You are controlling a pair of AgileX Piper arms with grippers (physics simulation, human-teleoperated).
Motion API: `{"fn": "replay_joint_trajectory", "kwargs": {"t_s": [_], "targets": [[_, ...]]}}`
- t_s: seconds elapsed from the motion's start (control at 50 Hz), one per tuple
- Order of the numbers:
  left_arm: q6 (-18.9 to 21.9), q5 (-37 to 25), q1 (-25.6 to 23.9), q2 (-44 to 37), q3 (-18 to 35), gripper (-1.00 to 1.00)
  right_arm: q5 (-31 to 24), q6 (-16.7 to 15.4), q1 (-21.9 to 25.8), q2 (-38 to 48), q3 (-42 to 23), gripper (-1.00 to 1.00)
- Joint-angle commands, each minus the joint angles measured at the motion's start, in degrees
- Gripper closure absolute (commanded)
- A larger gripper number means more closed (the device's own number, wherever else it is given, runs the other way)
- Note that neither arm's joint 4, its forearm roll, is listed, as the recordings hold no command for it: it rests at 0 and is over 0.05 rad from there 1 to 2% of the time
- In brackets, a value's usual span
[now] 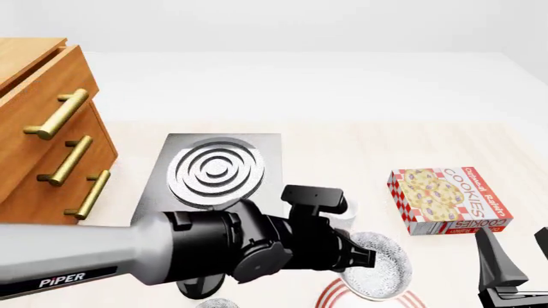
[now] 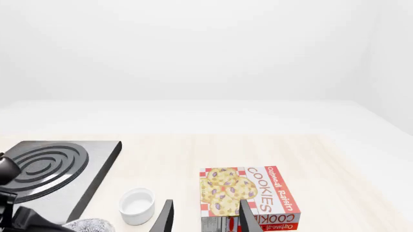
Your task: Pick the akita bowl on the wooden cabinet and place it on the plate.
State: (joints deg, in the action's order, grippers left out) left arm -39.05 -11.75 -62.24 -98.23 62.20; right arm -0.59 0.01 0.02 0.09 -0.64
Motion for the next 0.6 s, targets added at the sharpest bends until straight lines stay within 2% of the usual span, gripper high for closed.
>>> {"fn": "replay_joint_trajectory", "kwargs": {"t_s": [0.02,0.6], "targets": [[-0.4,1.2,0.0,-0.5,-0.4,1.00,0.0,0.0,0.0,0.0,0.0,-1.00],[-1.5,3.8,-1.0,-2.7,-1.7,1.00,0.0,0.0,0.0,0.0,0.0,-1.00]]}}
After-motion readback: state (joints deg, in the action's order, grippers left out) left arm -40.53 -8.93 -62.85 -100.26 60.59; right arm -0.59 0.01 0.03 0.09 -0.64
